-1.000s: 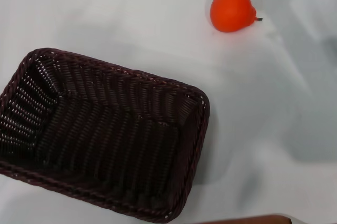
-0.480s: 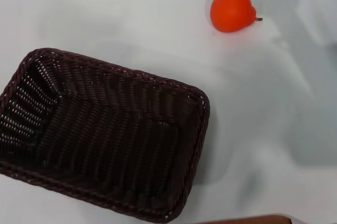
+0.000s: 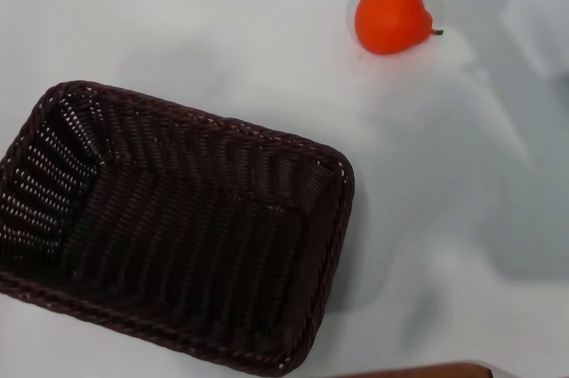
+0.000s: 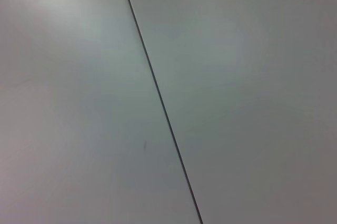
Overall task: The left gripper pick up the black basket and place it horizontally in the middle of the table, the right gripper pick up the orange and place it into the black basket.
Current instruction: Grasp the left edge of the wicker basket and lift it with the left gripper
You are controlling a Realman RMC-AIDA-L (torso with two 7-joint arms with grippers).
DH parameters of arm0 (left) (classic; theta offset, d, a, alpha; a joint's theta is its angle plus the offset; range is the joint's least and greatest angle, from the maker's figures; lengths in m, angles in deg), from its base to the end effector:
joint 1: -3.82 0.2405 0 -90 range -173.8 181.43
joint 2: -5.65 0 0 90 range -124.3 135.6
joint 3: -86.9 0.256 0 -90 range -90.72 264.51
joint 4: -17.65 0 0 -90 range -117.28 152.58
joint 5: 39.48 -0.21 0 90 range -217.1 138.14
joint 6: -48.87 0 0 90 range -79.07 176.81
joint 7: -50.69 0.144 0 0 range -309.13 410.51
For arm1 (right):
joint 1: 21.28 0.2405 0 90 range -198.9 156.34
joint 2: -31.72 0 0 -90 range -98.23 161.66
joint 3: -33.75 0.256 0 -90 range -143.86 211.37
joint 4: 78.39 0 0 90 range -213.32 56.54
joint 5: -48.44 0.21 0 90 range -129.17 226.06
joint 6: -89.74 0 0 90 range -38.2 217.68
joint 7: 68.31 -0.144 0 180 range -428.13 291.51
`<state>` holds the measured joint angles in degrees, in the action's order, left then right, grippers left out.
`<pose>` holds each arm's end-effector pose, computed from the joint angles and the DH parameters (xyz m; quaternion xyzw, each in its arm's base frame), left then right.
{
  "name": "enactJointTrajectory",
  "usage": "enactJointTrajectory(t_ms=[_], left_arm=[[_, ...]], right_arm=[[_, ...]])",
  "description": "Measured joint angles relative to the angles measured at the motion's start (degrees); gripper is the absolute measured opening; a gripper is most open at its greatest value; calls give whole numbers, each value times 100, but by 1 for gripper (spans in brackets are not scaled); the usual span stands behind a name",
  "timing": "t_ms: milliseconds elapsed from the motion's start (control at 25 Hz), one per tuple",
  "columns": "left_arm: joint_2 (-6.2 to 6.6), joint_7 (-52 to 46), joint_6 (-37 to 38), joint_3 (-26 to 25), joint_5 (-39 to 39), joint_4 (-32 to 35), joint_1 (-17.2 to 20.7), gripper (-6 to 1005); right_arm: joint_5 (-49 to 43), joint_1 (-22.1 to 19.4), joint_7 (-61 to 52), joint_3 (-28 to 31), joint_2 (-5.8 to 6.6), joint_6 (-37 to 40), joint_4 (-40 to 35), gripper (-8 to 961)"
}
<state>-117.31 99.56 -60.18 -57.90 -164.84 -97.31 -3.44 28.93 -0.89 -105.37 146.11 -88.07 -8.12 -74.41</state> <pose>-0.2359 0.2267 0.1702 -0.8590 -0.3783 -0.0435 0.3421 0.3069 0.2788 0.0340 -0.1993 -0.6252 -0.5154 0.5512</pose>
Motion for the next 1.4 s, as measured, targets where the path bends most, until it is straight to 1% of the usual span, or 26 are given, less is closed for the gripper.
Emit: enactJointTrajectory(t_ms=[80,120,240,440,560,800,880,1000,1160,1400], left_arm=[[-98,-20,64,248,-348,68,-58,749],[-115,-47,101,364,-467,150,-80,754],[-107,-212,260,769,-718,492,-136,803],[-107,-345,624,1237,-1000,895,-166,806],[-103,-385,733,1417,-1208,1140,-247,807],[-113,-393,1165,2014,-1656,1639,-321,787],[-113,-394,1251,2113,-1736,1698,-334,778],[-116,-414,1494,2406,-1960,1779,-346,763],[-100,-425,1509,2594,-2053,1779,-374,743],[-81,-430,1317,2580,-2229,2015,-524,714]], right_arm=[[-3,0,16,-16,-3,12,-2,867],[-5,0,20,-23,-3,19,-3,867],[-8,1,16,-28,-5,32,-3,867],[-26,23,16,-37,-9,50,-3,866],[-25,28,25,-39,-16,66,-3,866],[-44,36,16,-39,-19,110,-3,865],[-44,34,5,-39,-18,115,-3,865],[-33,21,1,-39,-16,119,-3,866],[-17,0,1,-11,-12,121,-3,866],[-13,22,1,-4,-17,145,-3,866]])
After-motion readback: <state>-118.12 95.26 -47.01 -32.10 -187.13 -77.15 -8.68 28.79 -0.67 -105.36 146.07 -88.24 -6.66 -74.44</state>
